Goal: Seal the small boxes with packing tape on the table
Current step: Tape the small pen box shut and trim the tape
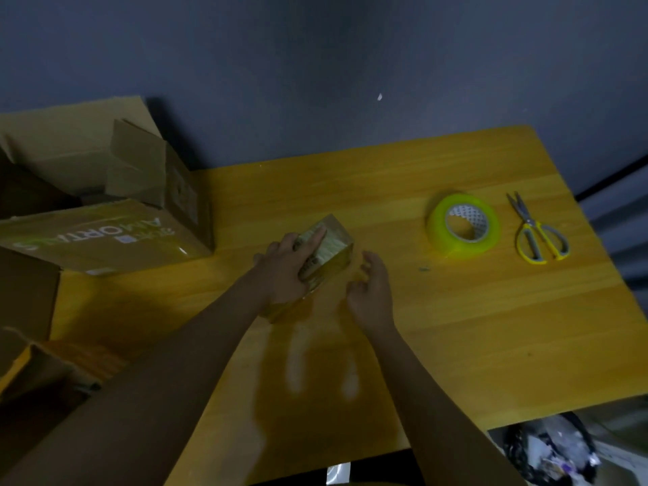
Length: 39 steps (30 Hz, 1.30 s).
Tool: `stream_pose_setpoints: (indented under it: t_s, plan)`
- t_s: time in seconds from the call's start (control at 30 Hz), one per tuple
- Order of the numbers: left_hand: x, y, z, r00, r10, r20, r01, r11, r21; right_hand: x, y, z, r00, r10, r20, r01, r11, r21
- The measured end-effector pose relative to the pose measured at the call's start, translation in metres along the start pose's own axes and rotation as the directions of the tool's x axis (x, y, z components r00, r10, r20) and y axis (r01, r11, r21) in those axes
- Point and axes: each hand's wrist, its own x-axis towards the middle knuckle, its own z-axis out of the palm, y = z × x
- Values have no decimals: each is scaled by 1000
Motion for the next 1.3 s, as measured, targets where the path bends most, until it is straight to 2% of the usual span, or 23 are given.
stream_pose_setpoints:
  t_s: [0.03,0.07,0.1,0.13,0.2,0.23,0.3,0.47,0.6,0.7,0.77,0.83,0.9,0.97,1.03,1.1,1.2,1.3]
  plan:
    - [0,0,-1,1000,-3,3,4,1000,-7,-2,-2,-6,980,-196,-34,189,969,-158]
    - [0,0,-1,1000,-7,7,7,1000,-16,0,-5,-11,921,-388,1,367,871,-327]
    - [0,0,-1,1000,-9,9,9,1000,-24,8,-7,-13,844,-529,87,498,714,-492]
    - [1,-1,-1,1000,-9,10,9,999,-31,20,-13,-14,778,-595,204,574,538,-617]
    - [3,-3,0,1000,-2,3,2,1000,-30,42,-32,-14,737,-550,392,602,271,-751]
    - [3,-3,0,1000,-3,-3,3,1000,-26,52,-44,-14,733,-493,469,611,174,-772]
    - [4,-2,0,1000,-22,-10,22,999,-42,65,-61,-15,729,-371,576,642,77,-763]
    - [4,-1,0,998,-52,-21,52,999,-16,71,-91,-11,664,-280,693,666,-200,-719]
    - [3,1,0,998,-47,-29,47,999,12,74,-114,-11,660,-176,731,713,-160,-682]
    - [-1,6,3,998,-39,-39,39,999,24,70,-112,-20,631,-144,762,750,-136,-647]
    - [-4,8,3,999,-18,-26,18,1000,-7,63,-104,-28,604,-156,782,783,-66,-618]
    - [-8,8,1,1000,-6,19,8,995,-103,53,-97,-37,622,-164,766,781,56,-622]
    - [-13,7,2,999,-39,32,43,989,-138,39,-82,-41,660,-177,730,749,73,-659]
    - [-17,7,9,991,-126,-33,125,991,-47,21,-62,-40,686,-271,676,704,13,-710]
    - [-20,7,17,974,-180,-137,188,981,42,-4,-39,-34,711,-344,614,681,116,-723]
    - [-18,6,22,964,-172,-202,190,979,75,-21,-21,-25,691,-387,610,710,206,-674]
    - [-16,4,25,952,-143,-271,167,984,66,-23,-17,-21,680,-430,594,725,270,-633]
    - [-16,2,29,940,-123,-317,153,986,70,-12,-26,-18,685,-403,608,723,273,-634]
